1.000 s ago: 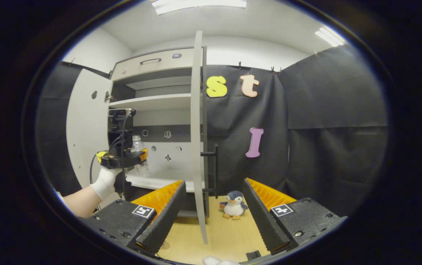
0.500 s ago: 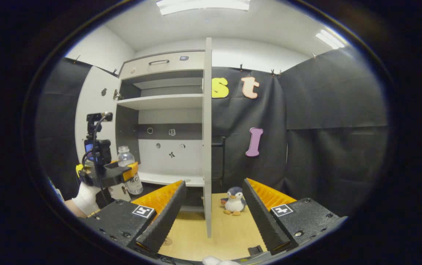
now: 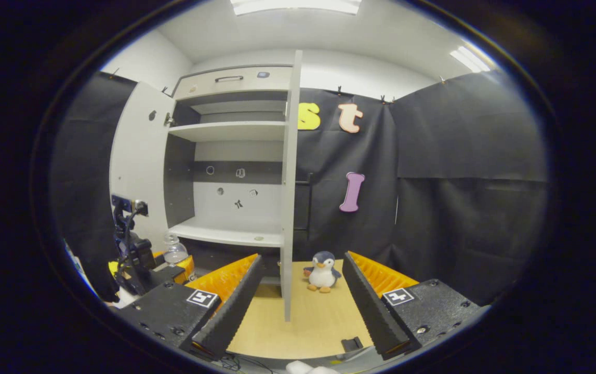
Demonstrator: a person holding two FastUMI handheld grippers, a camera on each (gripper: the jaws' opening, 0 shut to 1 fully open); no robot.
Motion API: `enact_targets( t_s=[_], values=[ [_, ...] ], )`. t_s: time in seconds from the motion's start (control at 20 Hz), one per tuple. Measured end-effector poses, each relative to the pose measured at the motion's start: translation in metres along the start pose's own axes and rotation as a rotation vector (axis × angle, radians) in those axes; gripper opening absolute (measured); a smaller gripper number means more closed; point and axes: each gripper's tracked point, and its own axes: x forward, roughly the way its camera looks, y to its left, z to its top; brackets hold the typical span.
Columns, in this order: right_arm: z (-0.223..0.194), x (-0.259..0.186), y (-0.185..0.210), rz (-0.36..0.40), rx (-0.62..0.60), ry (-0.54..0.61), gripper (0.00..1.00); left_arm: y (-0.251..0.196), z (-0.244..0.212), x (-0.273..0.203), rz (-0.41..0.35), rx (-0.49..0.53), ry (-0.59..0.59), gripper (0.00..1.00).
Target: Grasp the bottle in the cabinet with the left hand and place it on the coaster, then close the right door with the right hand and the left door with the left hand.
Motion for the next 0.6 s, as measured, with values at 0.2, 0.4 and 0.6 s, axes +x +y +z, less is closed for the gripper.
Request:
enact_targets(
  t_s=[0.2, 0.4, 0.6],
  values=[
    [-0.009, -0.003, 0.003, 0.004, -0.023, 0.007, 0.98, -0.011, -0.057, -0.002, -0.002, -0.06, 0.063, 0.71],
    [-0.025, 0.002, 0.012, 0.018, -0.023, 0.03, 1.0, -0.011, -0.115, -0.001, 0.025, -0.096, 0.122, 0.71],
    [-0.051, 0.01, 0.022, 0.023, -0.047, 0.08, 1.0, -0.002, -0.159, 0.003, 0.063, -0.06, 0.153, 0.75]
  ],
)
